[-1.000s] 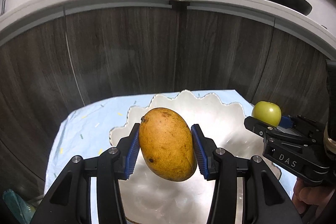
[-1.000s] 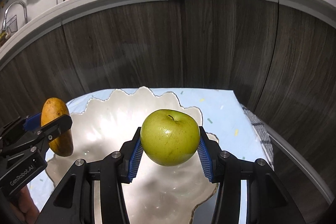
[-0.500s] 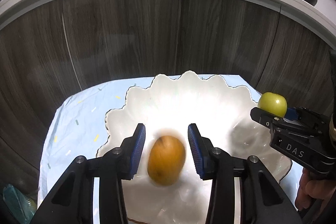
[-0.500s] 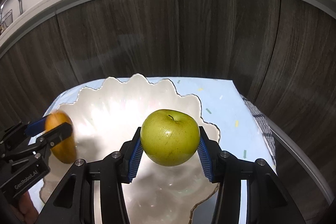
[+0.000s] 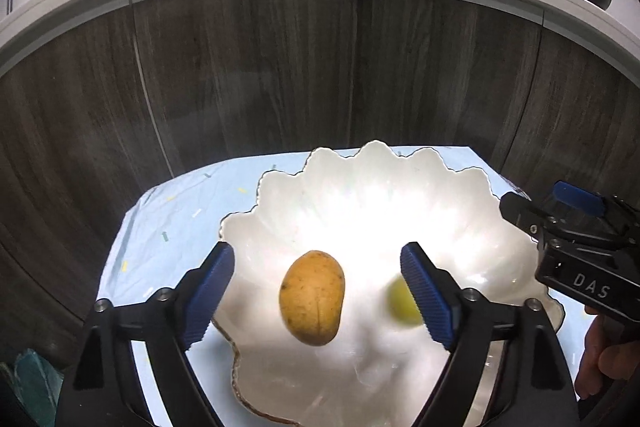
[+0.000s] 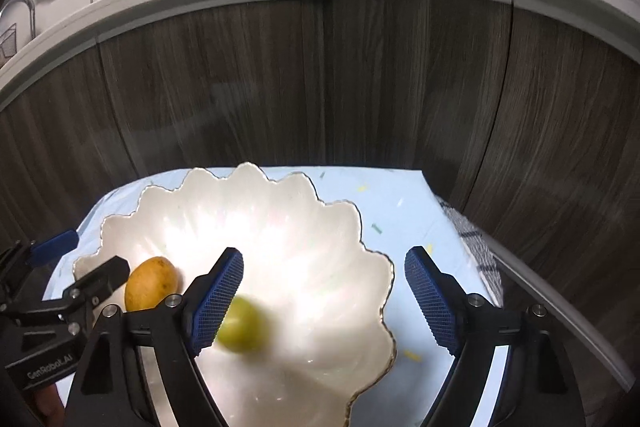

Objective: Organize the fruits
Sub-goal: 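Open the left tool to drop the mango while the right tool drops the apple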

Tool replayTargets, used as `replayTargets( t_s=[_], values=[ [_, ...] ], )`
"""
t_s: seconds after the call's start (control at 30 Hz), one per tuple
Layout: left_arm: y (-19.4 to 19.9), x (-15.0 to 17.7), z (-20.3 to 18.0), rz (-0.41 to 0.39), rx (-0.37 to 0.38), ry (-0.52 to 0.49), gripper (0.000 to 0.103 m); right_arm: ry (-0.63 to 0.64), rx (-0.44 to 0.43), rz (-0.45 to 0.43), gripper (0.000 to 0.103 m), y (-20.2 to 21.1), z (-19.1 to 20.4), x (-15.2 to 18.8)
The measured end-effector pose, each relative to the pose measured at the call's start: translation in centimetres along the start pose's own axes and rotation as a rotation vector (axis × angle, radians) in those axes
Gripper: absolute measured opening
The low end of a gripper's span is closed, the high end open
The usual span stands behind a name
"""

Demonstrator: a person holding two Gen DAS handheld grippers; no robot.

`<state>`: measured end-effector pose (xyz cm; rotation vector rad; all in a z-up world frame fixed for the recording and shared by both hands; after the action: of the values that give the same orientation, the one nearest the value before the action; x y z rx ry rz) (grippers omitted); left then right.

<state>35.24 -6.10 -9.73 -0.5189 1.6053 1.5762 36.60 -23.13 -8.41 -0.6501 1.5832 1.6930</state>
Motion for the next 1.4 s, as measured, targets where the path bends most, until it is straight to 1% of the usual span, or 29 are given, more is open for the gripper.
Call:
replayTargets(
  t_s=[0.03, 0.07, 0.1, 0.23, 0.37, 0.57, 0.67, 0.93, 1.17, 1.33, 1.4],
  values=[
    [0.0, 0.0, 0.1, 0.0, -0.007, 0.0, 0.091, -0.001, -0.002, -0.002, 0.084, 0.1, 0.0, 0.0],
    [0.1, 0.0, 0.1, 0.0, -0.015, 0.0, 0.097, 0.001, -0.001, -0.003, 0.084, 0.1, 0.0, 0.0],
    [0.1, -0.1, 0.3, -0.001, -0.027, -0.001, 0.099, 0.002, 0.0, -0.004, 0.085, 0.1, -0.1, 0.0],
    [0.3, -0.2, 0.4, 0.0, -0.047, -0.005, 0.1, 0.003, 0.003, -0.007, 0.088, 0.2, 0.0, -0.1],
    [0.2, 0.0, 0.5, 0.012, -0.044, 0.007, 0.1, 0.005, 0.008, -0.015, 0.092, 0.5, 0.1, -0.1],
    [0.7, 0.0, 0.7, 0.021, -0.053, 0.014, 0.1, 0.0, 0.009, -0.019, 0.092, 1.0, 0.1, -0.3],
    [1.7, -0.3, 0.8, 0.012, -0.06, 0.017, 0.103, -0.007, 0.007, -0.025, 0.092, 1.8, 0.1, -0.4],
    [5.1, -0.8, 1.1, -0.006, -0.075, 0.022, 0.103, -0.025, 0.002, -0.058, 0.092, 5.0, 0.2, -1.2],
    [8.8, -0.1, 1.2, -0.018, -0.09, 0.025, 0.103, -0.035, -0.01, -0.08, 0.093, 8.3, 0.5, -0.8],
    [11.3, 0.4, 0.9, -0.031, -0.086, 0.041, 0.103, -0.04, -0.02, -0.095, 0.093, 10.8, 0.5, -0.3],
    [12.2, 0.6, 0.8, -0.039, -0.102, 0.034, 0.103, -0.043, -0.023, -0.099, 0.093, 11.8, 0.5, 0.0]
  ],
)
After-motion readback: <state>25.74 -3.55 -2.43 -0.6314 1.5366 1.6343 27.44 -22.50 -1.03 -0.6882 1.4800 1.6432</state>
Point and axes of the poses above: each gripper's, at about its wrist camera, not at the fingertips, and y roughly against the way its jaws point, z to its left, x to its underside, the point moved 7 cm from there along -y, roughly the way its jaws point, and after that the axes turned 8 degrees about -y, right-handed, at the moved point
